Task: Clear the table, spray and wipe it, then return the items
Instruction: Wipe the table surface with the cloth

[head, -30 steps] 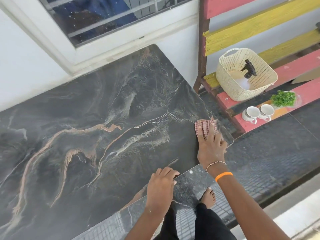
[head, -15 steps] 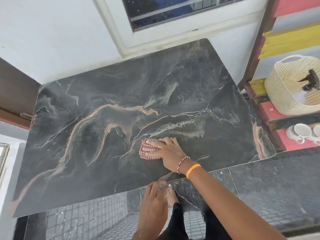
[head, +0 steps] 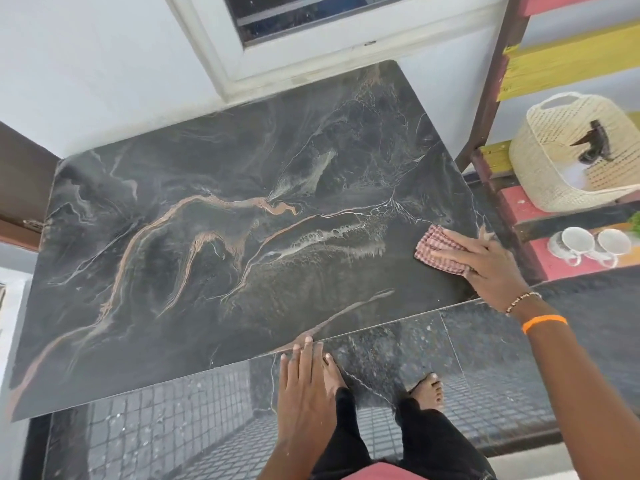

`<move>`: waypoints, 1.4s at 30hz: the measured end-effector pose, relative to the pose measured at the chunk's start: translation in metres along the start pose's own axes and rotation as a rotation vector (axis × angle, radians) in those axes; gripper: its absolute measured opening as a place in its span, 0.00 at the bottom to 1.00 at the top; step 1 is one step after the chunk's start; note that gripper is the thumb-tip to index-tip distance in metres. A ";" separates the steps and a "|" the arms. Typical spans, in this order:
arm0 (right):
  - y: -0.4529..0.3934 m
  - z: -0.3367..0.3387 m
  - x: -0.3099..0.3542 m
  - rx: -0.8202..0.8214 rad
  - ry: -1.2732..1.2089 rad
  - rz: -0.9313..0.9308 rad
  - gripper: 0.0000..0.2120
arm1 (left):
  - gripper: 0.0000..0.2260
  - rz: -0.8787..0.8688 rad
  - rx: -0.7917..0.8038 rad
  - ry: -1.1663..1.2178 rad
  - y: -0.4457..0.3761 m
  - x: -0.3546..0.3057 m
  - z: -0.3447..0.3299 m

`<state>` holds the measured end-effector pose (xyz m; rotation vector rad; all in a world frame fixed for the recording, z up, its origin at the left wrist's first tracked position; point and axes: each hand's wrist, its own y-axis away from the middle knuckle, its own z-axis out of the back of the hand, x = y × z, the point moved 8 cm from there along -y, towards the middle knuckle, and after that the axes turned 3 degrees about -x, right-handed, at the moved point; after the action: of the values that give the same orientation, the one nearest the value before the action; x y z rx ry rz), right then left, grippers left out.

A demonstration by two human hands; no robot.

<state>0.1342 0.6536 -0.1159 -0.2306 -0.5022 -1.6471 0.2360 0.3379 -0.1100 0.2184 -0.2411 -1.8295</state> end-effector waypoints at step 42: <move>0.091 -0.209 0.393 0.195 0.029 0.657 0.28 | 0.13 0.263 -0.083 0.437 0.102 0.151 -0.057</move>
<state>0.1954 0.2037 -0.1132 -0.1992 -0.4946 -0.9549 0.3055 0.1625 -0.1400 0.4958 0.1086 -1.4847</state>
